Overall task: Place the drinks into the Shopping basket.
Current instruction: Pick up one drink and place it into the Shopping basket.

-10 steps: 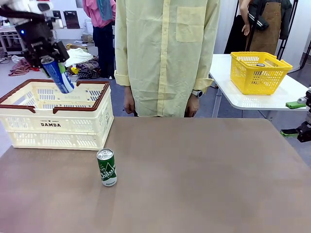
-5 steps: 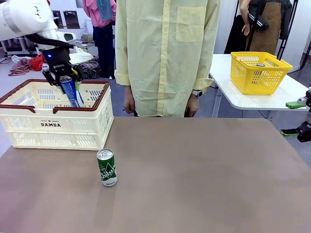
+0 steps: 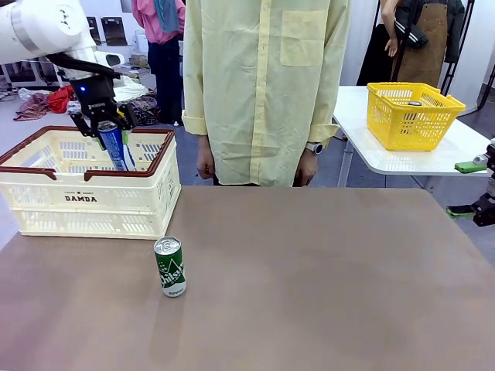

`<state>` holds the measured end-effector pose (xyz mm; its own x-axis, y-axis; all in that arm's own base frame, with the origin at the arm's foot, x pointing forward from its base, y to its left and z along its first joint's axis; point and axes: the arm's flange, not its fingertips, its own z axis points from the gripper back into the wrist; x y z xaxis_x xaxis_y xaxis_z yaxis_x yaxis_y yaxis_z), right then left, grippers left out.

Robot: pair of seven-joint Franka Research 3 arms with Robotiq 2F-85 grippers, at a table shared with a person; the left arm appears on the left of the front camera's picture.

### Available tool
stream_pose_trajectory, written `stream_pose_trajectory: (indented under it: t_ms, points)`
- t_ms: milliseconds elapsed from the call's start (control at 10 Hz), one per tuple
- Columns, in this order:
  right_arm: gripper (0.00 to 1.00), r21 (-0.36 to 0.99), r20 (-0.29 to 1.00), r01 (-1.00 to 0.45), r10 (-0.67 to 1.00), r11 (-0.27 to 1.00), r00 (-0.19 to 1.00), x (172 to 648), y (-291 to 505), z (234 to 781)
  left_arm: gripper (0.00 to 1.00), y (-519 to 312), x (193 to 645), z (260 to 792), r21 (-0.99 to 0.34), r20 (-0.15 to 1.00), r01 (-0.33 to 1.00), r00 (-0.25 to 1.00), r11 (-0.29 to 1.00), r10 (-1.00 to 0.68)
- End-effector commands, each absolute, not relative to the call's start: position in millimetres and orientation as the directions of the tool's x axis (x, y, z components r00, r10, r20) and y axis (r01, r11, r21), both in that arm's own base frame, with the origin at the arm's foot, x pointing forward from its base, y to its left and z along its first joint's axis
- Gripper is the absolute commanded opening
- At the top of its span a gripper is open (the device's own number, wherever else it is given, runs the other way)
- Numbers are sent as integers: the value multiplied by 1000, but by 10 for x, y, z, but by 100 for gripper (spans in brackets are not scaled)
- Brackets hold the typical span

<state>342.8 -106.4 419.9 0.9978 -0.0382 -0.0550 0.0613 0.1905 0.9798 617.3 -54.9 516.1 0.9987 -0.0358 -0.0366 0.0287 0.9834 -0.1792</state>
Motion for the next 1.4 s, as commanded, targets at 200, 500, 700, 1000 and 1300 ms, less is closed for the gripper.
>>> stream_pose_trajectory:
  t_ms: [200,500,700,1000,1300]
  points:
    - [100,978,-61,64,-24,200,998,3425,-1089,4228,0,-679,6527,4756,-124,-140,14,990,992,-32]
    - [100,978,-61,64,-24,200,998,3425,-1089,4228,0,-765,6523,4464,-110,-155,2,988,994,-19]
    - [100,978,-61,64,-24,200,998,3425,-1089,4228,0,-769,6542,4441,-110,-133,-9,991,994,-6]
    - [100,978,-61,64,-24,200,998,3425,-1089,4228,0,-759,6551,4405,-77,-169,-17,986,997,4]
    - [100,978,-61,64,-24,200,998,3425,-1089,4228,100,-751,6539,4435,-104,-162,4,987,995,-21]
